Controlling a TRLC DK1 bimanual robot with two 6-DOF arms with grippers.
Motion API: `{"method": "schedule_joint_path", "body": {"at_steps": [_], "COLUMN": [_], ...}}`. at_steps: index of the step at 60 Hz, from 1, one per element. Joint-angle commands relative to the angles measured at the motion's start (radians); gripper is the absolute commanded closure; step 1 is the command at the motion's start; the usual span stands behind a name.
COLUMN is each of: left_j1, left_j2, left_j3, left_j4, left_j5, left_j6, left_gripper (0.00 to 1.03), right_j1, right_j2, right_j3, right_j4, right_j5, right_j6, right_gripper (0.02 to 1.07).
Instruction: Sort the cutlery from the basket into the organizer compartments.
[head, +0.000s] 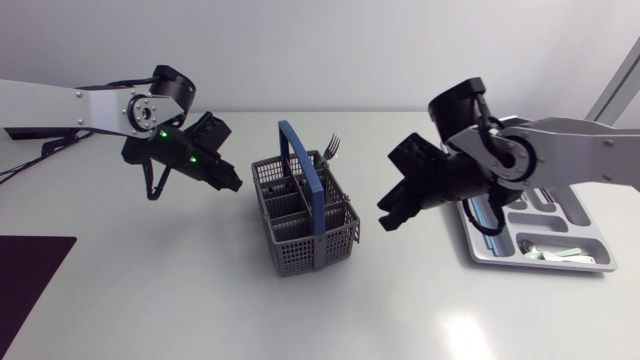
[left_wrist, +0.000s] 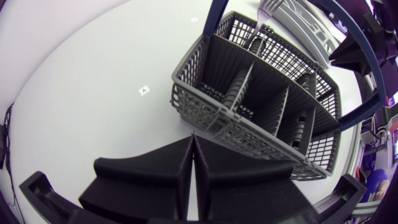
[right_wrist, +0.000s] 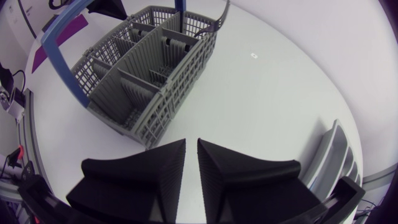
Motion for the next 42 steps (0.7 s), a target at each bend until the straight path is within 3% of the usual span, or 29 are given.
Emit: {"method": "schedule_joint_path", "body": {"at_steps": [1, 15, 42], "left_j1": [0.0, -0.01, -0.076], "left_j2": [0.06, 0.129, 0.204], "left_j3": [0.049, 0.115, 0.222], "left_j4": [0.002, 0.002, 0.0], "left_j5": [0.019, 0.046, 0.118], "left_j6": [-0.028, -0.044, -0.087], "left_gripper": [1.0, 1.0, 1.0], "right_j1": [0.016, 0.079, 0.197], "right_j2": [0.081, 0.131, 0.051], "right_j3": [0.052, 0.075, 0.008], "right_j4": [0.015, 0.003, -0.028], "right_j5": [-0.019, -0.079, -0.085], "right_j6": [0.063, 0.103, 0.149], "right_gripper": [0.99, 0.99, 0.99]}}
